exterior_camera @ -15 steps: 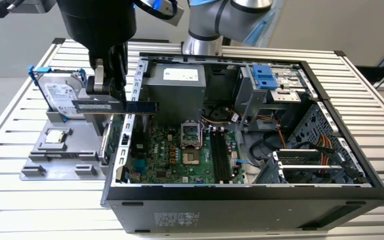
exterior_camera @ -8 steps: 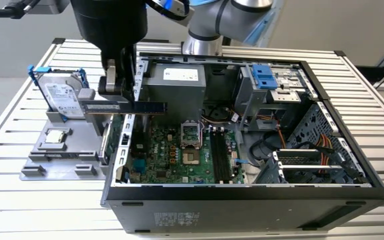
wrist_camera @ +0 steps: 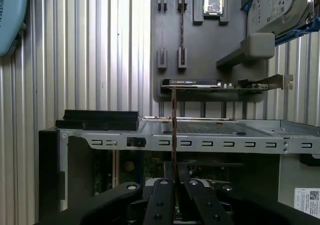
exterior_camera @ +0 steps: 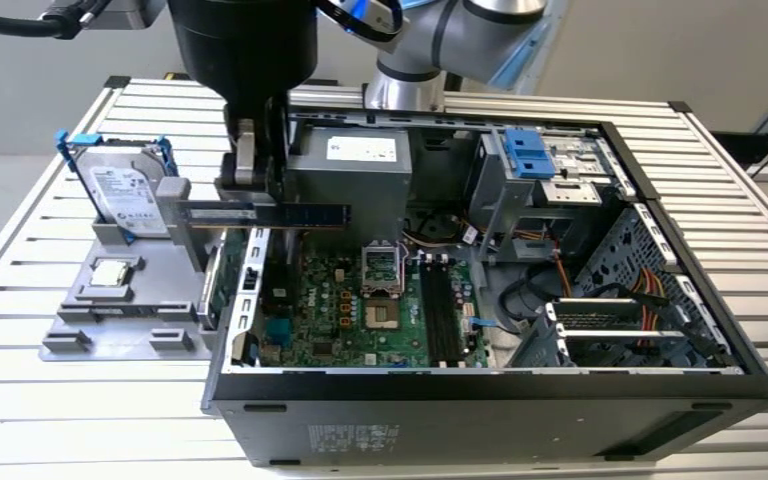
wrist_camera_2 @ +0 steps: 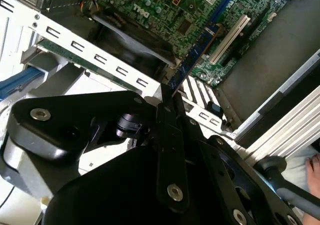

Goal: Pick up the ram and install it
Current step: 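Pick up the ram and move it above insertion slot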

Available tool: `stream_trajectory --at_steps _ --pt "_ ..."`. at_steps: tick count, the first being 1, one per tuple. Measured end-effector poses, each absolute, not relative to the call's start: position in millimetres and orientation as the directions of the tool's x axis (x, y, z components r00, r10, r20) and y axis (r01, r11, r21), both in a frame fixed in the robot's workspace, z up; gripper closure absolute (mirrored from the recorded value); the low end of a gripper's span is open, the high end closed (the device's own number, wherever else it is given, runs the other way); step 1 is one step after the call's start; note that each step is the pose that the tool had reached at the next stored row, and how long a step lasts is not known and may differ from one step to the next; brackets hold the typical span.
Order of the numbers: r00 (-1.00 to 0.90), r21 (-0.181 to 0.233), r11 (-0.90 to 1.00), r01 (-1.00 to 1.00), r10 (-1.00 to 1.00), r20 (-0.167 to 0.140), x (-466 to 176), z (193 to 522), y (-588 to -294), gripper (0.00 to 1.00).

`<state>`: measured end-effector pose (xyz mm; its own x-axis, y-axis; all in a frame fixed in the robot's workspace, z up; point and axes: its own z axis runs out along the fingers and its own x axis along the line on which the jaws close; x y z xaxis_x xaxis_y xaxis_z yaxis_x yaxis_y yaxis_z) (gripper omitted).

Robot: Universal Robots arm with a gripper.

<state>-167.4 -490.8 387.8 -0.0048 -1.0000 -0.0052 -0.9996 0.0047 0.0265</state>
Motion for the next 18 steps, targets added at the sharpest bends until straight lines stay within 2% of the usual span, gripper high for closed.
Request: stream_trajectory --at_steps 18 --pt "-0.005 0.027 0.005 -1.0 -1.0 -0.005 -162.8 387.8 -490.8 1.0"
